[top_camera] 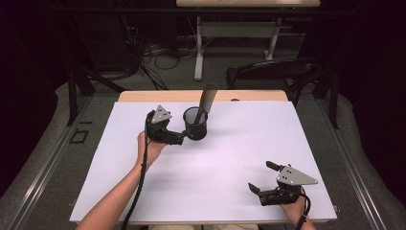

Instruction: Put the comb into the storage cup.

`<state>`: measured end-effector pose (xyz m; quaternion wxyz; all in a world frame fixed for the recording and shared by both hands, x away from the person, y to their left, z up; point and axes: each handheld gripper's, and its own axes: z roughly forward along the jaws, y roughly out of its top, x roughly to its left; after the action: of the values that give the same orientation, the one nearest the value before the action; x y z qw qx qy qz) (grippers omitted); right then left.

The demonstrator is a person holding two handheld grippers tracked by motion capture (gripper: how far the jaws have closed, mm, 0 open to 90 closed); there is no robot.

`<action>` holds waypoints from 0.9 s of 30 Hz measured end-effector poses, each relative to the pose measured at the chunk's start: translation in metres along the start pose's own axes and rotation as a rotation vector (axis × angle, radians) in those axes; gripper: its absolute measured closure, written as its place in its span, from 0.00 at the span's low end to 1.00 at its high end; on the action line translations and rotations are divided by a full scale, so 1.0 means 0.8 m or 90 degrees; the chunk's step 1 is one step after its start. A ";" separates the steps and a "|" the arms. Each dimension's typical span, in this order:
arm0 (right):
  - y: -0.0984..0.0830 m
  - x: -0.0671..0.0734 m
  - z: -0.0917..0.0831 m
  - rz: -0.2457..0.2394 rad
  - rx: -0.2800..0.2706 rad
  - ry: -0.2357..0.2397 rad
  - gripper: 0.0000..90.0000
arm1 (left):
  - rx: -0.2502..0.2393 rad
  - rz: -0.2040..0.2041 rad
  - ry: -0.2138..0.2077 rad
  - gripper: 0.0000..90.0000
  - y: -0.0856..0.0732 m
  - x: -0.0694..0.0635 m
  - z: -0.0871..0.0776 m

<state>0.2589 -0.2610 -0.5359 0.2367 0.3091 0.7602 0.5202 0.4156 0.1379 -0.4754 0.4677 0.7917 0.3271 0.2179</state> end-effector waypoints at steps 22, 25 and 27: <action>0.001 0.002 0.000 -0.001 0.000 -0.003 0.02 | 0.061 0.019 -0.001 0.00 -0.043 -0.015 -0.048; 0.001 0.002 0.000 -0.002 0.000 -0.002 0.02 | 0.068 0.019 0.000 0.00 -0.050 -0.017 -0.055; 0.001 0.002 0.000 -0.003 0.000 -0.002 0.02 | 0.070 0.019 -0.001 0.00 -0.055 -0.018 -0.059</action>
<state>0.2581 -0.2596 -0.5350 0.2391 0.3080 0.7606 0.5190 0.3612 0.1712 -0.4927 0.4206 0.8211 0.3265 0.2057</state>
